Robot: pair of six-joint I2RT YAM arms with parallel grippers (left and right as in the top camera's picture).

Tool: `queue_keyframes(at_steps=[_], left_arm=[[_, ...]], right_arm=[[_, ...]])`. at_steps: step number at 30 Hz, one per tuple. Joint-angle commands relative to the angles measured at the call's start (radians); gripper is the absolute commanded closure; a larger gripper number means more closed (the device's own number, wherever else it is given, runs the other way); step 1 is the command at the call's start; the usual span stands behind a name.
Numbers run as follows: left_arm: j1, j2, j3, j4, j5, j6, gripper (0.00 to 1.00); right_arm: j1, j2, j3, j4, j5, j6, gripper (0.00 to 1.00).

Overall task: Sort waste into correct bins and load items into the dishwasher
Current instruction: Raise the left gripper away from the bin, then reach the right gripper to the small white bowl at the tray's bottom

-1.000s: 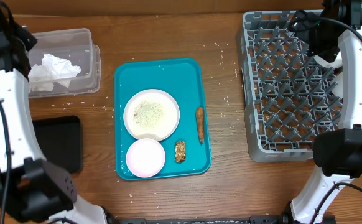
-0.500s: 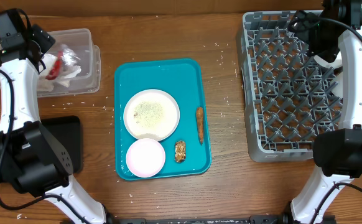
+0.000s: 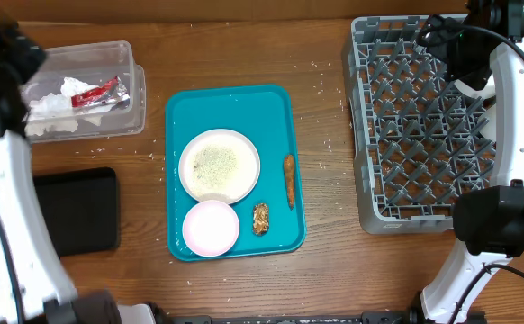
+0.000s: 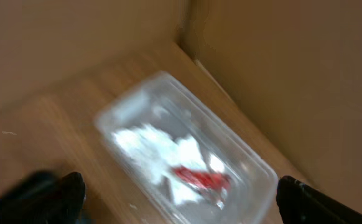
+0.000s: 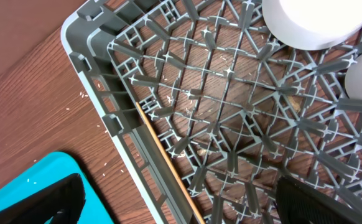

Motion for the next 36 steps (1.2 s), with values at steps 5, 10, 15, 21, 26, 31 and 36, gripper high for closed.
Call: queue_keyframes(at_steps=[5,10,15,21,26,31,36], left_arm=[[0.139,0.001,0.011,-0.145,0.137,0.005,0.0],[0.3,0.056,0.011,-0.188,0.643,0.076,0.0],[0.388,0.097,0.011,-0.211,0.726,0.075,0.0],[0.4,0.121,0.011,-0.283,0.719,0.076,0.0],[0.399,0.121,0.011,-0.305,0.72,0.076,0.0],[0.399,0.121,0.011,-0.343,0.72,0.076,0.0],[0.399,0.121,0.011,-0.346,0.72,0.075,0.0]], right_arm=[[0.0,-0.032,0.023,0.003,0.01,0.004,0.0],[0.0,-0.032,0.023,0.003,0.01,0.004,0.0],[0.0,-0.032,0.023,0.003,0.01,0.004,0.0],[0.0,-0.032,0.023,0.081,-0.094,0.008,0.0],[0.0,-0.032,0.023,0.041,-0.404,0.038,0.0],[0.039,-0.032,0.023,0.093,-0.706,-0.017,0.0],[0.149,-0.031,0.022,0.011,-0.572,-0.08,0.0]])
